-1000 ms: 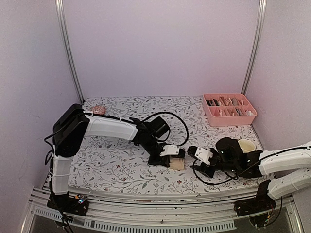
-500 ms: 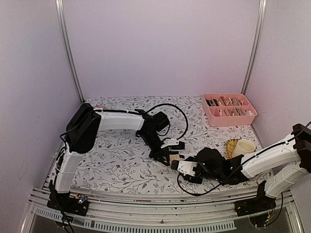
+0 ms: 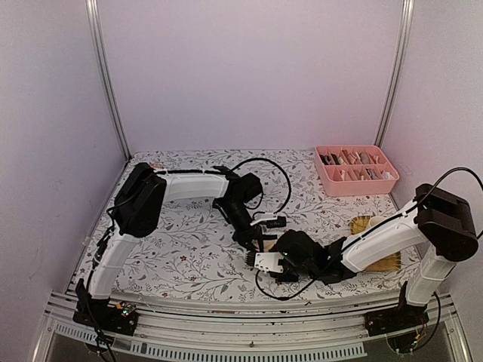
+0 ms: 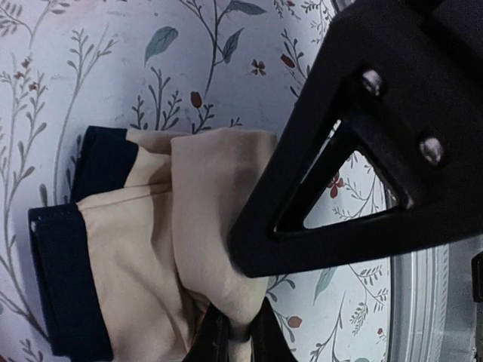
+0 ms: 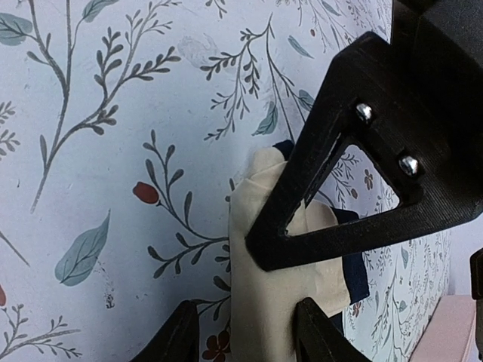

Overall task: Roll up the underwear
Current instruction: Roll the underwear at the center of the board.

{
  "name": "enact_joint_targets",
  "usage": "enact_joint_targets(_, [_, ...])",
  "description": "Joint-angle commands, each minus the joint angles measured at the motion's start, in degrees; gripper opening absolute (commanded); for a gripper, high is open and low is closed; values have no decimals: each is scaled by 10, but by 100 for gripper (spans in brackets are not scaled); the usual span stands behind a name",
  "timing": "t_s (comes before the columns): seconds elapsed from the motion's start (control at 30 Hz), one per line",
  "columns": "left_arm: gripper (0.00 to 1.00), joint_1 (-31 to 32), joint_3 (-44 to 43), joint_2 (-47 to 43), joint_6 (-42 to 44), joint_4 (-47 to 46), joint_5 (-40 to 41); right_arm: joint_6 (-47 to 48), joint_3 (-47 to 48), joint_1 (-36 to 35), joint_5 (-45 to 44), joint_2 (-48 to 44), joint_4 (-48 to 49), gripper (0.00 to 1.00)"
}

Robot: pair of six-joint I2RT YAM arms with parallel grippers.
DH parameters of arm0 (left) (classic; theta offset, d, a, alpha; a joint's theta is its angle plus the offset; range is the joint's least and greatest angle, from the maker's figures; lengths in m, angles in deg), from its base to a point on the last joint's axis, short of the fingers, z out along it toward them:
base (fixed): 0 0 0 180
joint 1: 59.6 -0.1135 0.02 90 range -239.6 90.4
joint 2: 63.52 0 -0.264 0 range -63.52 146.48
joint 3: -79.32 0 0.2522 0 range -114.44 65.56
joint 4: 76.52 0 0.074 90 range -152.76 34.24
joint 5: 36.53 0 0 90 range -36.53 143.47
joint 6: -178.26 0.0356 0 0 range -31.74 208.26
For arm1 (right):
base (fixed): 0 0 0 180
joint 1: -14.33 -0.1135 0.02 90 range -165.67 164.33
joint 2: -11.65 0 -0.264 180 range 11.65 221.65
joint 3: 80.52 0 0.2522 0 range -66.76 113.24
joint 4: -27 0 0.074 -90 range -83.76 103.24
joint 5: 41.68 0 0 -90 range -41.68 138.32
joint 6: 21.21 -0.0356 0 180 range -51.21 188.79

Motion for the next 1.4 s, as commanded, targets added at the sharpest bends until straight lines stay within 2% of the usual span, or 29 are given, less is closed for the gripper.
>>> enact_joint_targets(0.0, [0, -9, 2, 40, 14, 46, 41, -2, 20, -1, -11, 26, -31, 43])
enact_joint_targets(0.4, [0, -9, -9, 49, 26, 59, 41, -36, 41, 26, -18, 62, -68, 36])
enact_joint_targets(0.7, [0, -10, -9, 49, 38, 68, 38, -43, 51, 32, -19, 79, -81, 36])
enact_joint_targets(0.8, [0, -12, -8, 46, 40, 65, 43, -52, 60, 37, -1, 83, -101, 27])
enact_joint_targets(0.93, [8, -16, 2, 26, 40, 48, 52, -73, 75, 45, 28, 87, -130, 15])
enact_joint_targets(0.97, [12, -17, 7, 19, 40, 41, 57, -76, 77, 47, 35, 87, -133, 14])
enact_joint_targets(1.3, [97, -55, 95, -108, 23, -67, 79, -114, 114, 63, 137, 95, -186, 13])
enact_joint_targets(1.37, [98, -73, 144, -154, 17, -113, 81, -124, 126, 70, 162, 96, -201, 13])
